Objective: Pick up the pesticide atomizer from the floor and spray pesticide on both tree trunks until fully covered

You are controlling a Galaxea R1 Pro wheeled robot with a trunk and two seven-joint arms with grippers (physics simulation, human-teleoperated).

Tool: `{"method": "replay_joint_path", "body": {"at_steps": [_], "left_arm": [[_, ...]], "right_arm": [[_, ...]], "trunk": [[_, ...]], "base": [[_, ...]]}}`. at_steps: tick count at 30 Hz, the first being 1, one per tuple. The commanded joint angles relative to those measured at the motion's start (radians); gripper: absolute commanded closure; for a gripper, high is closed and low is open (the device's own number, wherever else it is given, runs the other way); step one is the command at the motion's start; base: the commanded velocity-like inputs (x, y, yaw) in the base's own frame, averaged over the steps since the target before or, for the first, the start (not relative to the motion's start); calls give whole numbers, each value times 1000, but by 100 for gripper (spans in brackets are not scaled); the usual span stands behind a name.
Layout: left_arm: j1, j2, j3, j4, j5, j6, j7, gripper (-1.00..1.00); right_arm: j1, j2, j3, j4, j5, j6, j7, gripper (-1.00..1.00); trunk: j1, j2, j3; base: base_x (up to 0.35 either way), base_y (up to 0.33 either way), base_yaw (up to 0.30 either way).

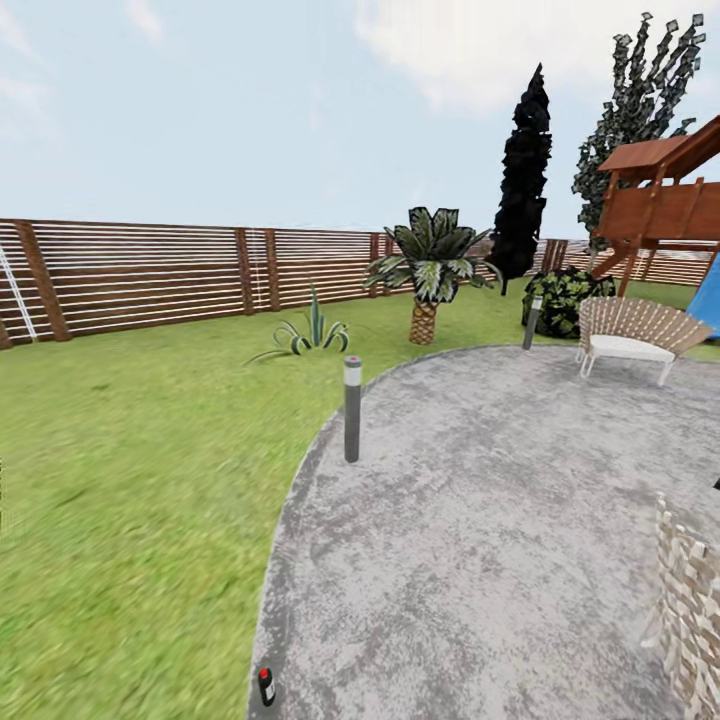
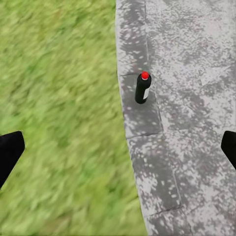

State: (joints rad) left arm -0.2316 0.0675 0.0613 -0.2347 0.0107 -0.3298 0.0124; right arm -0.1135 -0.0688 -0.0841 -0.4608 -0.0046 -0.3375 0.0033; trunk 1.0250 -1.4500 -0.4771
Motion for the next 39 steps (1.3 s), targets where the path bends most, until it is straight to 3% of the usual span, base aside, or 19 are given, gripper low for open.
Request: {"method": "replay_joint_path", "body": {"at_steps": [1,10,39], "left_arm": [[0,0,0,0,0,0,0,-100],[0,0,0,0,0,0,0,-100],[0,0,0,0,-1,0,0,-100]], "right_arm": [[0,0,0,0,0,0,0,-100],[0,1,0,0,0,0,0,-100],[0,1,3,2,0,0,0,-100]], "trunk": [[0,0,0],[0,0,0],[0,0,0]], "base": [[0,297,-5],[0,302,-7],[0,237,-261]]}}
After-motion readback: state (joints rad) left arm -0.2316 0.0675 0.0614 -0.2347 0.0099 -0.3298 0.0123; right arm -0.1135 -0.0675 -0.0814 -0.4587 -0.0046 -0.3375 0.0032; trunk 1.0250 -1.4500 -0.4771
